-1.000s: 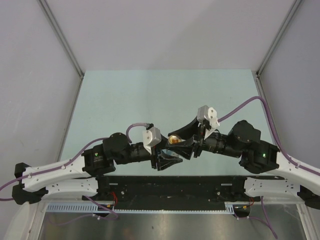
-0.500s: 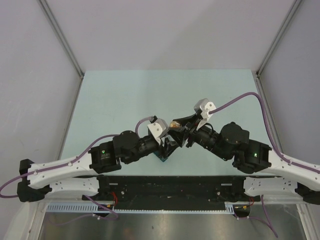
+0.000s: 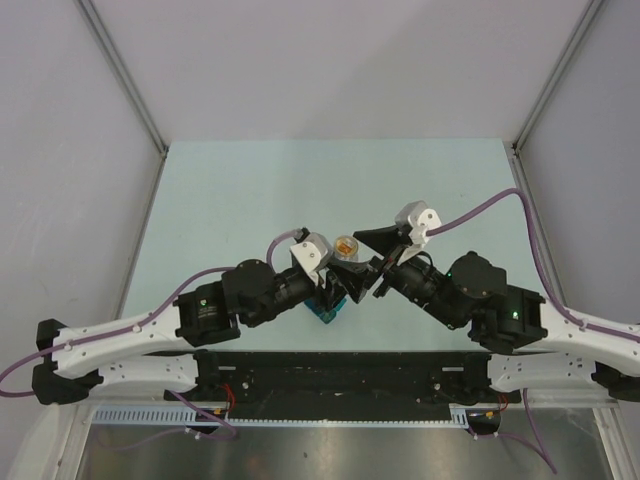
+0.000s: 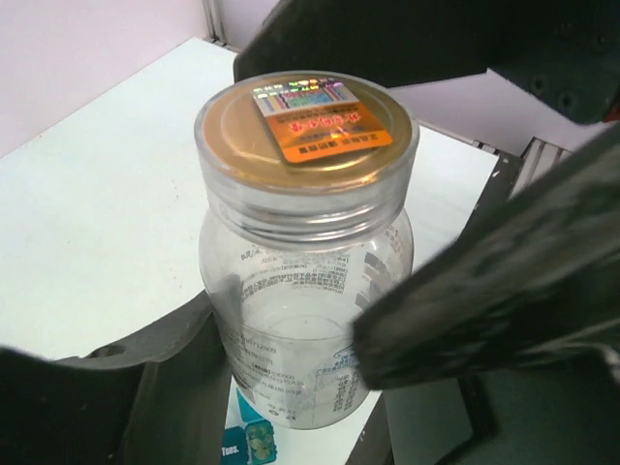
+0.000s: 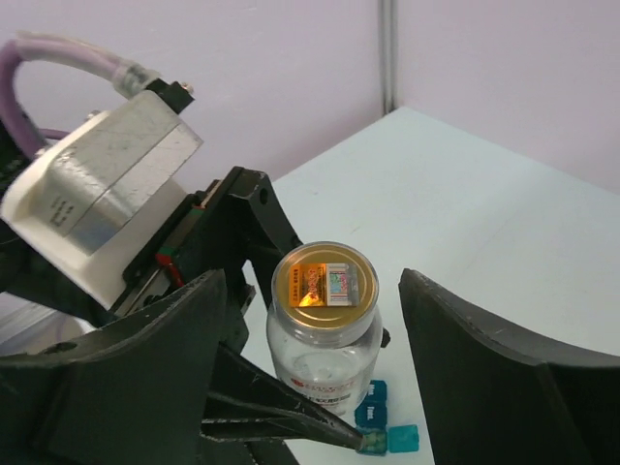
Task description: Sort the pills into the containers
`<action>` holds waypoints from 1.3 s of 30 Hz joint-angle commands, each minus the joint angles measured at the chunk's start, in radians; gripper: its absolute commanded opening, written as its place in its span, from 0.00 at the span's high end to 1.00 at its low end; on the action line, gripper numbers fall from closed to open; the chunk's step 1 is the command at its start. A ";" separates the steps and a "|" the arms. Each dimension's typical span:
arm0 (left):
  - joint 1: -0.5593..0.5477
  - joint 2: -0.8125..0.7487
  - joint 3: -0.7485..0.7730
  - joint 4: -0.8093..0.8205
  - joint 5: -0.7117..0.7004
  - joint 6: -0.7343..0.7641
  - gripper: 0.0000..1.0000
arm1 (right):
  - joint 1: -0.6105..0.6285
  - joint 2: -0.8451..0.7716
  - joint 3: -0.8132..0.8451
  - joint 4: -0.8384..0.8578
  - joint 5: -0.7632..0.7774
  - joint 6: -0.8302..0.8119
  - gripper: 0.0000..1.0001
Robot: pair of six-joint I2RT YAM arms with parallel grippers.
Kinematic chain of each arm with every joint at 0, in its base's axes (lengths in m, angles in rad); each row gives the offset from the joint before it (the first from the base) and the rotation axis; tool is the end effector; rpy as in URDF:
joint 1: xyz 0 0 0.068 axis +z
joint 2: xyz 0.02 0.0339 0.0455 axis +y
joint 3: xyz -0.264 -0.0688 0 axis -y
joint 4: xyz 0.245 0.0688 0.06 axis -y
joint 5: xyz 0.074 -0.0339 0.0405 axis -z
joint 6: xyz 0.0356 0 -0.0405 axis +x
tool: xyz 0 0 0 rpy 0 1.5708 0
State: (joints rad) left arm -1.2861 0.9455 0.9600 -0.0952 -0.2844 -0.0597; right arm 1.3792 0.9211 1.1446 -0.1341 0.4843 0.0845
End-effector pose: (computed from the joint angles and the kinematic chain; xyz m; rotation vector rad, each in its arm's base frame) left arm 0.0706 -0.2058 0.3824 0.7919 1.5141 -0.7842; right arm 0.0526 0.1843 0.4459 -0.5789 1.4347 0.8171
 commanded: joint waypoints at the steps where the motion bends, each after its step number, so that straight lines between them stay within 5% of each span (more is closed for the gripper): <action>1: 0.011 -0.014 0.048 0.052 0.022 -0.015 1.00 | 0.027 -0.036 0.040 0.059 -0.107 -0.035 0.21; 13: 0.011 -0.097 -0.013 0.054 0.218 -0.066 1.00 | 0.027 -0.169 0.038 0.065 -0.354 -0.124 0.19; 27: 0.010 -0.113 0.028 0.054 0.740 -0.060 1.00 | 0.027 -0.191 0.037 -0.045 -0.575 -0.201 0.20; 39: 0.010 -0.077 0.037 0.054 0.737 -0.054 1.00 | 0.004 -0.131 0.033 0.019 -0.589 -0.120 0.22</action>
State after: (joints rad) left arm -1.2785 0.8673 0.9474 -0.0761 0.4225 -0.1314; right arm 1.3960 0.7681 1.1522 -0.1745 -0.0753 -0.0818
